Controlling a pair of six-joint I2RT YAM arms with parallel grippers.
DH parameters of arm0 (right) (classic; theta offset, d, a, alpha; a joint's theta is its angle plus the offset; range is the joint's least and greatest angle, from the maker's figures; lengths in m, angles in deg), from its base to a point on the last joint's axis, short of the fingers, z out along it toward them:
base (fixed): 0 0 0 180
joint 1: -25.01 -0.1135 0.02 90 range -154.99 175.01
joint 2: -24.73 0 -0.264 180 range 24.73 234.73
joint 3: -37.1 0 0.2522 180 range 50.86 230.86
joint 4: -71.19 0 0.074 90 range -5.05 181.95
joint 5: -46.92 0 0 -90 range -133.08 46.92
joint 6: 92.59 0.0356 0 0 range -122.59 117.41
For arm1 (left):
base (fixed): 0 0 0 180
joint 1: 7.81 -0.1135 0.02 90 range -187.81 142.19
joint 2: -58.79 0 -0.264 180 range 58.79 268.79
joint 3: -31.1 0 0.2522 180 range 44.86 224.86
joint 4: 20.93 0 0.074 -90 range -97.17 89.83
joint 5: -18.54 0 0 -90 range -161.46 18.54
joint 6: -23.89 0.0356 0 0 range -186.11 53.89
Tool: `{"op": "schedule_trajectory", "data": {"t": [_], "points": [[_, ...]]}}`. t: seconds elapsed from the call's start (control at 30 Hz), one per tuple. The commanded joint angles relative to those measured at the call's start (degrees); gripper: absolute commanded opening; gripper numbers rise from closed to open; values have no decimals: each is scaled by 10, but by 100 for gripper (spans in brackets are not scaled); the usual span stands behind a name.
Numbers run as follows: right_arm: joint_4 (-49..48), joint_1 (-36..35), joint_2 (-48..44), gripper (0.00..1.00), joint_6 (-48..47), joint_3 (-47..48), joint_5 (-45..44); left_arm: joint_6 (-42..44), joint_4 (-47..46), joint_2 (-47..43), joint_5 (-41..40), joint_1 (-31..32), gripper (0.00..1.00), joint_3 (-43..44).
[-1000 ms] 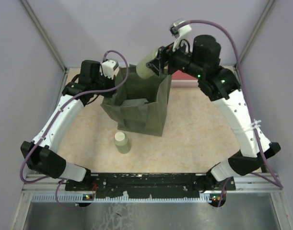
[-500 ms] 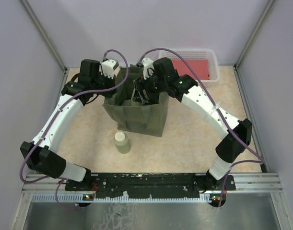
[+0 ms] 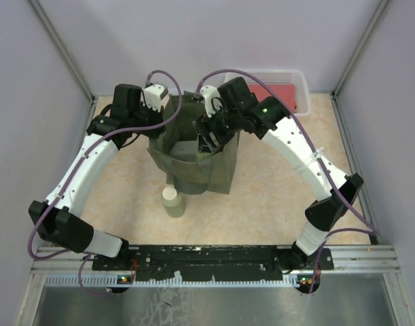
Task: Place the personal care products into the canvas bag
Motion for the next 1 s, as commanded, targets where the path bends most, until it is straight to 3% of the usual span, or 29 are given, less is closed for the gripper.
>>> {"op": "schedule_trajectory", "data": {"t": [0.0, 0.63, 0.93, 0.97], "points": [[7, -1, -43, 0, -12, -42, -24, 12, -21, -18, 5, -3, 0, 25], [-33, -40, 10, 0, 20, -164, -228, 9, -30, -3, 13, -2, 0, 26], [-72, -55, 21, 0, 41, -211, -251, 12, -25, -1, 8, -2, 0, 29], [-78, -55, 18, 4, 43, -217, -251, 12, -26, -1, 9, -2, 0, 30]]}}
